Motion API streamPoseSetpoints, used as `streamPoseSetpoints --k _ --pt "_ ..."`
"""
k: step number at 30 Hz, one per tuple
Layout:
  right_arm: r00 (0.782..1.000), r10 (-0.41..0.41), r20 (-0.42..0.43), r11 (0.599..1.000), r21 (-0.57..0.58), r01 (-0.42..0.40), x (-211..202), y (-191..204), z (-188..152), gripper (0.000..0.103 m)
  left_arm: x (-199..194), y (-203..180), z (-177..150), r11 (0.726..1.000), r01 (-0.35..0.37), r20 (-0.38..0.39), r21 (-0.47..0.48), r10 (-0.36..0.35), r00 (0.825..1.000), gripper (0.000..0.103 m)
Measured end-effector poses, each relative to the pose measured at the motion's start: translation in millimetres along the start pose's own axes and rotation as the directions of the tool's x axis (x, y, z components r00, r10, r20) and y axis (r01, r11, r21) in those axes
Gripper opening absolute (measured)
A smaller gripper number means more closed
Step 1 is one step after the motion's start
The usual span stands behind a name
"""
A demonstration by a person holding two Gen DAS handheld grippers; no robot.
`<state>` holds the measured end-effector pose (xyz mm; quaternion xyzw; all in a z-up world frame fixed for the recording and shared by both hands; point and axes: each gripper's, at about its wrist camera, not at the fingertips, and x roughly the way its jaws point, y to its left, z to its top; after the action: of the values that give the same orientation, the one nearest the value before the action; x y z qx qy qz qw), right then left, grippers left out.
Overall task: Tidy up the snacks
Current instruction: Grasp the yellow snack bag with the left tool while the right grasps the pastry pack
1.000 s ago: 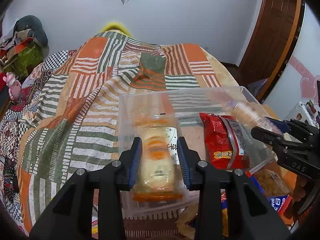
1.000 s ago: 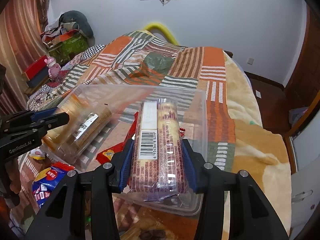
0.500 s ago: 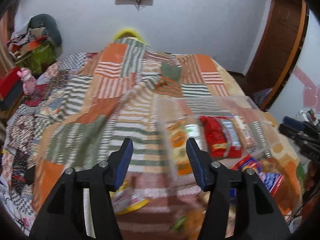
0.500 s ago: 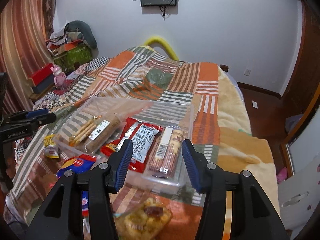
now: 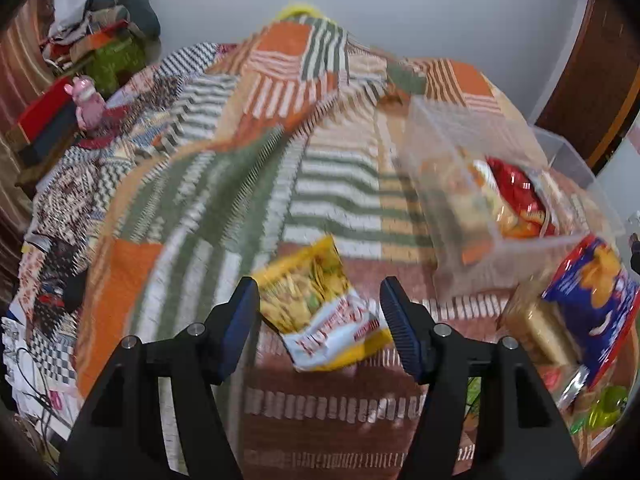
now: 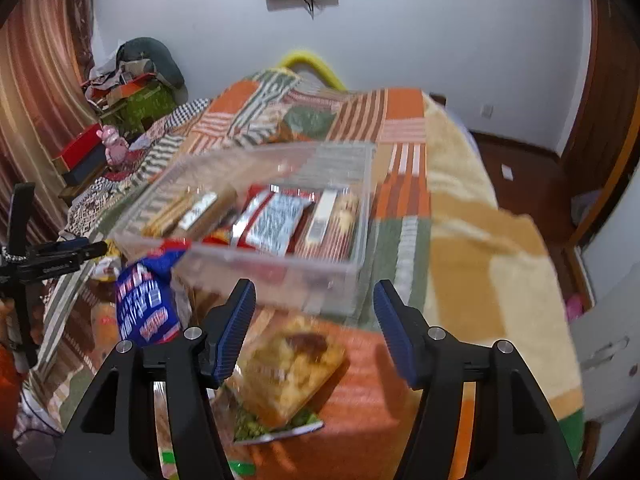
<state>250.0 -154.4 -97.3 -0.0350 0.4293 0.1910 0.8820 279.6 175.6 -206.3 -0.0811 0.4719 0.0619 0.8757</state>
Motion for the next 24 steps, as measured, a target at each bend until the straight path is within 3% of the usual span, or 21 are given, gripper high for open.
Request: streamPoseSetpoints --k 3,11,18,21,24 --pt "1.0 0.011 -0.029 1.0 0.007 -0.011 7 3 -8 0.065 9 -7 -7 1.0 -0.017 -0.001 0.025 0.017 1.0 0.064" --pt "0.996 0.003 -0.086 1.0 -0.015 -0.004 22 9 -20 0.067 22 -10 -15 0.996 -0.07 0.008 0.06 0.069 0.998 0.064" --pt "0.995 -0.011 -0.102 1.0 -0.014 0.01 19 -3 -33 0.067 18 -3 -27 0.997 -0.054 0.022 0.063 0.052 0.998 0.053" --pt "0.994 -0.018 -0.105 1.0 0.006 0.019 17 -11 -32 0.051 12 -5 -29 0.997 -0.043 0.029 0.07 0.041 0.999 0.052" --pt "0.995 -0.018 -0.103 1.0 0.011 0.019 17 -14 -33 0.043 2 -9 -32 0.997 -0.032 0.043 0.072 0.029 0.999 0.052"
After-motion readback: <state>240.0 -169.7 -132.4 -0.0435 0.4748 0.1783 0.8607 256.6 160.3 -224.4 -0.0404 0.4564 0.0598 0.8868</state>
